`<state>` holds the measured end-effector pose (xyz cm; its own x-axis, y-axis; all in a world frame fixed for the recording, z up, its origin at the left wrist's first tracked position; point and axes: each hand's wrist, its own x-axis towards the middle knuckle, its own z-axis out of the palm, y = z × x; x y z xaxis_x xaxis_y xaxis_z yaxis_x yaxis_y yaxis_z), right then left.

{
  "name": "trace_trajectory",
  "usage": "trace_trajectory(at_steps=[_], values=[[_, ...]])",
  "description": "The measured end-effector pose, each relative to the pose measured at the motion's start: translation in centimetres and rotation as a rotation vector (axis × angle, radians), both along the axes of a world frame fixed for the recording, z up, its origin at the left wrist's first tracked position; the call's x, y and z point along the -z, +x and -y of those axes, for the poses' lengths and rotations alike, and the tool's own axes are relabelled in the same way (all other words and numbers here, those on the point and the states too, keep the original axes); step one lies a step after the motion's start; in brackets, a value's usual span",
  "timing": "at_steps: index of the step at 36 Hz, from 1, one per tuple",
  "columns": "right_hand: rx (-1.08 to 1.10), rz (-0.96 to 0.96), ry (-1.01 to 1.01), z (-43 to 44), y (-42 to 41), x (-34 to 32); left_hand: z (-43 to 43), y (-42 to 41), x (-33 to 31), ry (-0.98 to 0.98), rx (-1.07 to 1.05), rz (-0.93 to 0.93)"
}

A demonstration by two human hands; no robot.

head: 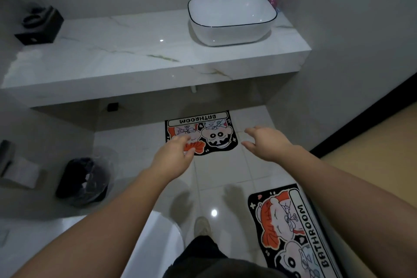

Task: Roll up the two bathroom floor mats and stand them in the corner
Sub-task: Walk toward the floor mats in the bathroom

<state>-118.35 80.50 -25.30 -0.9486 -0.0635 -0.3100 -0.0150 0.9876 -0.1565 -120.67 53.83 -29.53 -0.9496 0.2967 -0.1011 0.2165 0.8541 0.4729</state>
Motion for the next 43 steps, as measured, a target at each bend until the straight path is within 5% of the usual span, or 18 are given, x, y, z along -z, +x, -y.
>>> trace_trajectory(at_steps=[27,43], values=[[0.046,0.127,-0.153,-6.5,-23.8,5.8,-5.2,-21.5,4.9,-0.081,0.002,0.104],[-0.222,0.245,-0.090,-6.8,-36.2,13.1,-4.3,-28.3,7.9,0.021,-0.151,0.168]])
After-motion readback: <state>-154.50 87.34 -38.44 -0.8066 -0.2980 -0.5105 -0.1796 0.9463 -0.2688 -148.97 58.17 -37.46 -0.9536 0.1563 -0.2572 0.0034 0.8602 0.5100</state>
